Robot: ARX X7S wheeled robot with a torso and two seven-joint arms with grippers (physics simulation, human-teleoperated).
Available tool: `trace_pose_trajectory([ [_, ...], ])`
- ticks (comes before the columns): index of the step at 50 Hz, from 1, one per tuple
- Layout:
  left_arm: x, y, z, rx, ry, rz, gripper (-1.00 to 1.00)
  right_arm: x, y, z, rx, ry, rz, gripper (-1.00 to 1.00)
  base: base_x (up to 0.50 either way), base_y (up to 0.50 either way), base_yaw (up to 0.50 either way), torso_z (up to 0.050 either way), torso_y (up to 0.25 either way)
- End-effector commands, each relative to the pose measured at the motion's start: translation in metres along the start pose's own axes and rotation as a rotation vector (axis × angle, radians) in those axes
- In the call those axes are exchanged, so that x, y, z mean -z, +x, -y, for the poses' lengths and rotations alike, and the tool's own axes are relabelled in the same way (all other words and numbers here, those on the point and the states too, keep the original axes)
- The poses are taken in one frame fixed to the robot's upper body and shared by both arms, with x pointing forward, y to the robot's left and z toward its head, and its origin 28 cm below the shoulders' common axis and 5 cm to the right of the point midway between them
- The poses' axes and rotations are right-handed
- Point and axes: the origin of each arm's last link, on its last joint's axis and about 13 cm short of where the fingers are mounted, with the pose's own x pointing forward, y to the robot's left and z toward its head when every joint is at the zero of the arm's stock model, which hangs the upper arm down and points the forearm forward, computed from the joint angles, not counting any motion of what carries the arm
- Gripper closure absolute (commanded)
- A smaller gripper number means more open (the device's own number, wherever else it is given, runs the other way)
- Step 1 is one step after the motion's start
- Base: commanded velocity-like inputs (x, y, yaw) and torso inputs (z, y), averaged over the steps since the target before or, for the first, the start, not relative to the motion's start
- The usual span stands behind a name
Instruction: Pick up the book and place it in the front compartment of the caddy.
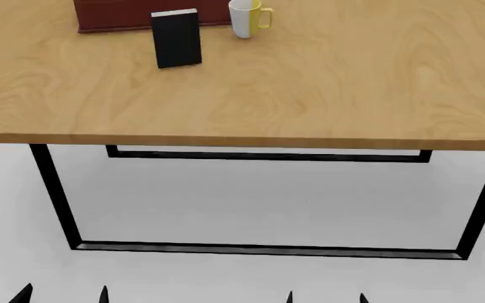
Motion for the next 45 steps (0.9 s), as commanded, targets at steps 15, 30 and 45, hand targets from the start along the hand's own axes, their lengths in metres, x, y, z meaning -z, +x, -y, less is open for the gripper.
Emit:
trace_pose_trajectory([
  [15, -0.023, -0.001, 0.000, 0.007, -0.025, 0.056, -1.00, -0.024, 0.003, 0.004, 0.013, -0.025, 0.043, -1.00, 0.00, 0.00, 0.00, 0.000, 0.000],
  [30, -0.137, -0.008, -0.016, -0.006, 0.007, 0.316, -1.00, -0.145, -0.009, 0.015, 0.046, -0.094, 0.287, -1.00, 0.00, 0.00, 0.00, 0.000, 0.000],
  [45, -0.185, -0.046, -0.022, -0.067, 0.029, 0.437, -1.00, -0.198, -0.052, 0.024, 0.113, -0.139, 0.373, -1.00, 0.00, 0.00, 0.00, 0.000, 0.000],
])
